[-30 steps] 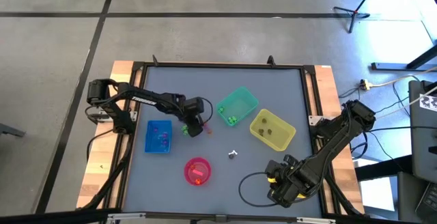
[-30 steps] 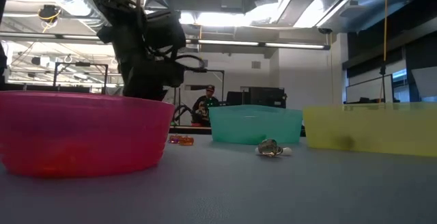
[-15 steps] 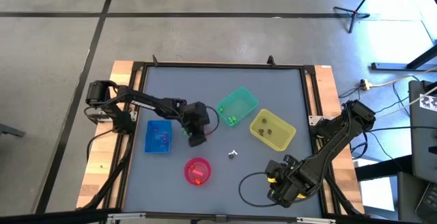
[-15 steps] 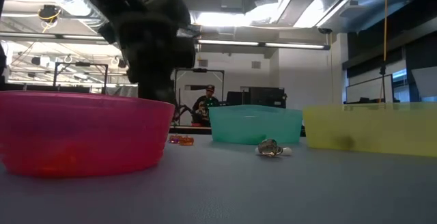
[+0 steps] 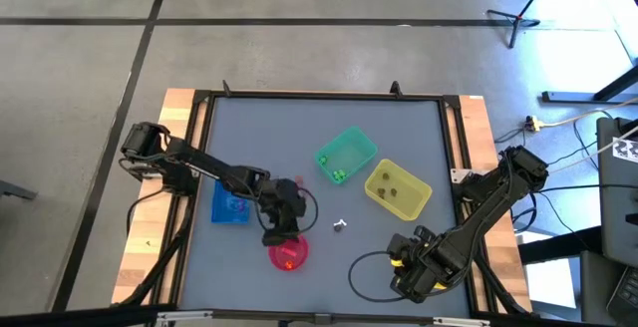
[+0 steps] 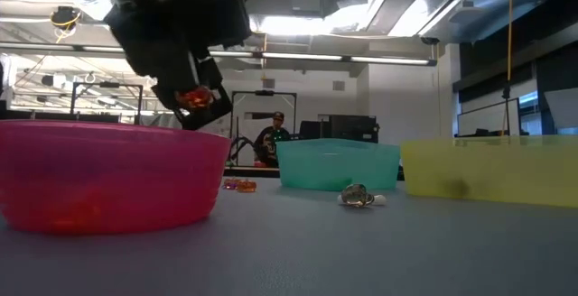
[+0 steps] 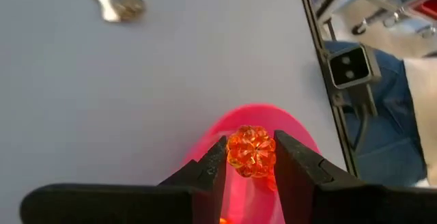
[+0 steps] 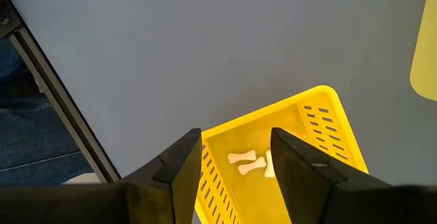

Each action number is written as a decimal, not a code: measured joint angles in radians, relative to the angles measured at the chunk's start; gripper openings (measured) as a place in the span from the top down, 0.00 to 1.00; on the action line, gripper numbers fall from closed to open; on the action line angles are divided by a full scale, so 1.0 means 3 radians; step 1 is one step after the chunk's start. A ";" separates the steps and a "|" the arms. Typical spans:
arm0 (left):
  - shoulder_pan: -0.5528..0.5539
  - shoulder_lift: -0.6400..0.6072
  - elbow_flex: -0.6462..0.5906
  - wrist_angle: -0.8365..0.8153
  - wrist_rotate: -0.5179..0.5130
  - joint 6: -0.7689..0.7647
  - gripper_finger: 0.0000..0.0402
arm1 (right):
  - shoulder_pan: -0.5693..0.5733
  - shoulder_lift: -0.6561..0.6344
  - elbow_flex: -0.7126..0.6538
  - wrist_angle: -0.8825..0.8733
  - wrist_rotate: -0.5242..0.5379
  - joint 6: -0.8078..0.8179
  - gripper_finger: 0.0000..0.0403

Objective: Sort Halloween decoration
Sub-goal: Put the orange pumpkin toy into the pink bowl, then put the violet spider toy into the blue bin

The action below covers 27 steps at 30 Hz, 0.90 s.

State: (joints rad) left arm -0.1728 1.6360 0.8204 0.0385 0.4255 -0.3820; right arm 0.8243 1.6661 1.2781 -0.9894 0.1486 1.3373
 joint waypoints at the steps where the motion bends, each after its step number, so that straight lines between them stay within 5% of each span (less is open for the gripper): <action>1: -0.0032 0.0000 0.0000 -0.0008 -0.0002 0.0000 0.79 | 0.0000 0.0000 0.0000 0.0000 0.0000 0.0000 0.57; 12: -0.0275 0.0000 0.0000 -0.0011 -0.0078 0.0545 0.71 | 0.0001 0.0000 0.0000 0.0000 0.0000 0.0000 0.57; 27: -0.0384 0.0000 0.0000 -0.0002 -0.0471 0.0613 0.44 | 0.0000 0.0000 0.0000 0.0000 0.0000 0.0000 0.57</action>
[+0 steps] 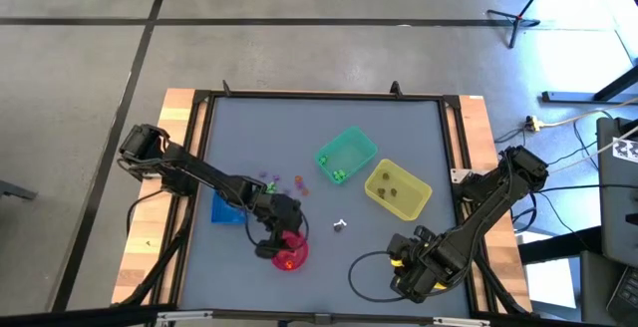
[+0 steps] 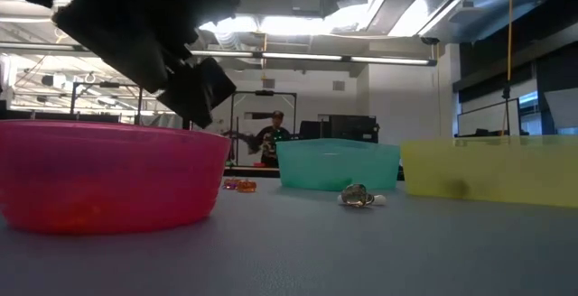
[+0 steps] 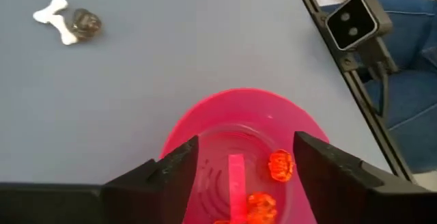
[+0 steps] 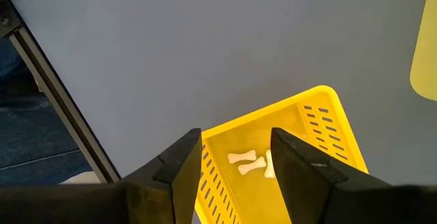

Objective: Sort Halloween decoration
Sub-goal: Put the violet spider toy into the blue bin

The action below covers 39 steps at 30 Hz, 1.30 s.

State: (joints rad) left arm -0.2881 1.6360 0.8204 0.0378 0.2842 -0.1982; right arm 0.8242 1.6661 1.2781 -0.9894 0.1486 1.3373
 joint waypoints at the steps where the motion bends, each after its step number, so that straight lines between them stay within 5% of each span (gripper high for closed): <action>1: 0.0001 0.0000 0.0000 0.0002 -0.0039 -0.0001 0.42 | 0.0001 0.0000 0.0000 0.0000 0.0000 0.0000 0.57; 8: 0.0045 0.0000 0.0000 0.0002 -0.0416 -0.0001 0.38 | 0.0001 0.0000 0.0000 0.0000 0.0000 0.0000 0.57; 18: 0.0470 0.0000 0.0001 -0.0033 -0.0483 -0.0165 0.38 | 0.0001 0.0000 -0.0001 0.0000 0.0000 0.0000 0.57; 30: 0.0998 0.0000 0.0005 -0.1016 -0.0488 -0.0468 0.47 | 0.0001 0.0000 0.0000 0.0000 0.0000 0.0000 0.57; 39: 0.1229 0.0000 0.0004 -0.1145 -0.0536 -0.0487 0.51 | 0.0000 0.0000 0.0000 0.0000 0.0001 0.0000 0.57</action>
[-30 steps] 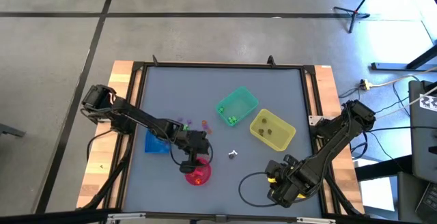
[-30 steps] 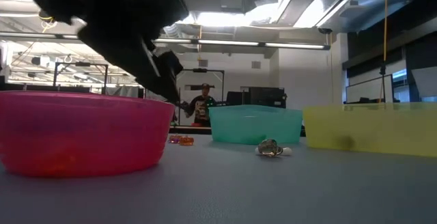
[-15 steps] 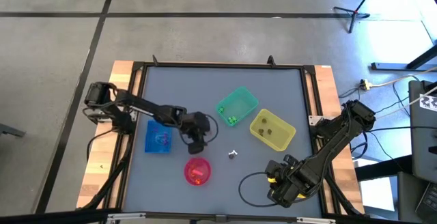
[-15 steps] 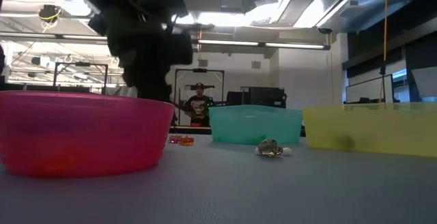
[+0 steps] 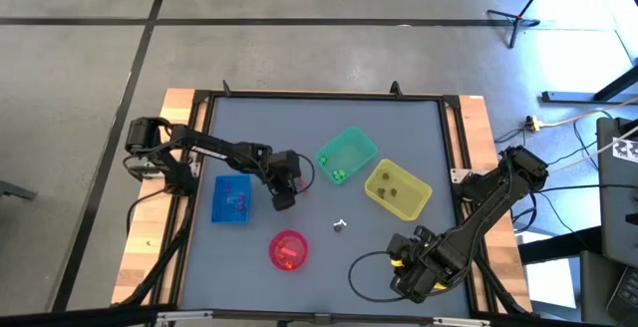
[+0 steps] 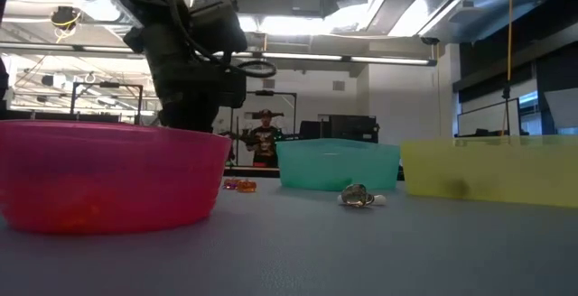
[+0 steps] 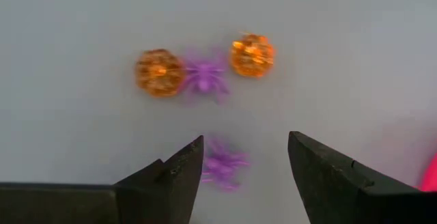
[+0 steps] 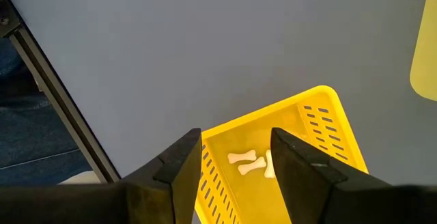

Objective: Sort Halloween decoration
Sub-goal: Put the violet spider toy into the blue bin

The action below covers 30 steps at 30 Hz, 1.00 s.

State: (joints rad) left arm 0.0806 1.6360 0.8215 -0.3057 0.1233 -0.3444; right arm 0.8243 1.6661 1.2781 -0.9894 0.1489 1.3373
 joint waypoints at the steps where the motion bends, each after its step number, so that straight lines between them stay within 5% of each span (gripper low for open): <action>1: 0.0017 0.0000 0.0000 -0.0009 -0.0042 -0.0049 0.51 | 0.0001 0.0000 0.0000 0.0000 0.0000 0.0000 0.57; 20: 0.0053 0.0000 0.0000 -0.0261 -0.0113 -0.0745 0.51 | 0.0001 0.0000 -0.0001 0.0000 0.0001 0.0000 0.57; 30: -0.0225 0.0000 -0.0001 -0.0250 -0.0618 -0.0803 0.51 | 0.0001 0.0000 0.0000 0.0000 0.0001 0.0000 0.57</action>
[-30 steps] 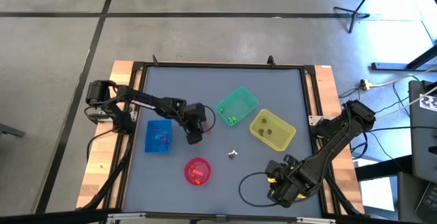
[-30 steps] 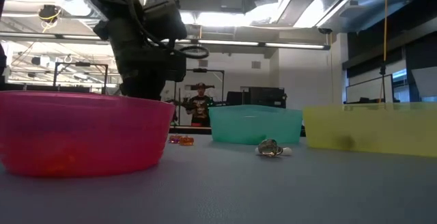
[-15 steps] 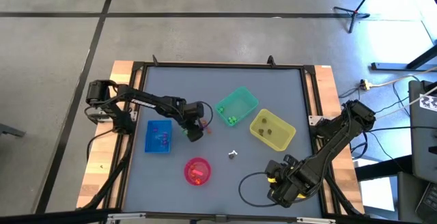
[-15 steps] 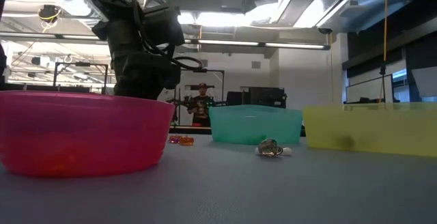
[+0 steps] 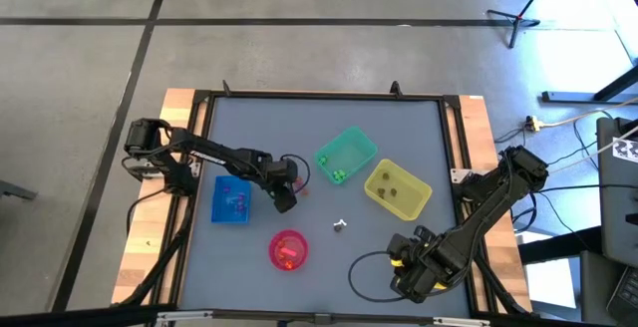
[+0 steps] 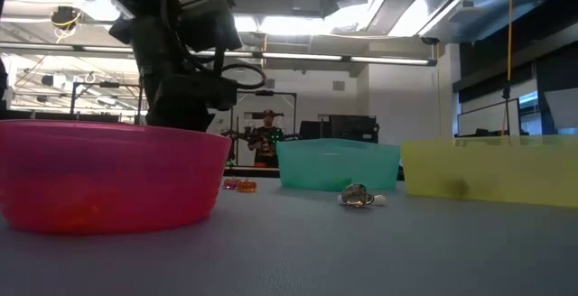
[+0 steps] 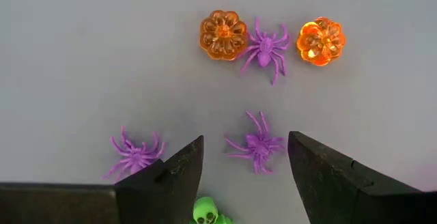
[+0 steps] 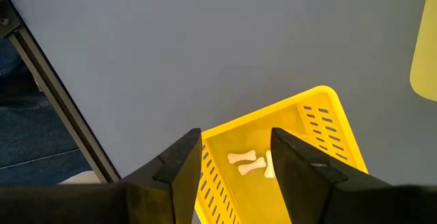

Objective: Sort Halloween decoration
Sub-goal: Put the violet spider toy into the blue bin

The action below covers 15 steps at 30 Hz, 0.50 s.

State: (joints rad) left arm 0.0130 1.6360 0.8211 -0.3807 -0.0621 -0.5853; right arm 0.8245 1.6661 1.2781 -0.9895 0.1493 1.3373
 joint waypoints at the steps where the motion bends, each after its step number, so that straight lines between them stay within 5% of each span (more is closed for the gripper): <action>1: -0.0027 0.0000 0.0000 0.0000 -0.0037 0.0001 0.51 | 0.0000 0.0000 -0.0001 0.0000 0.0000 0.0000 0.57; 15: -0.0207 0.0000 -0.0004 0.0103 -0.0337 -0.0026 0.51 | -0.0001 0.0000 0.0000 0.0000 0.0001 0.0000 0.57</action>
State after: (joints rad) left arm -0.0490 1.6360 0.8200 -0.3496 -0.1631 -0.5930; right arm 0.8243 1.6661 1.2781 -0.9894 0.1497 1.3373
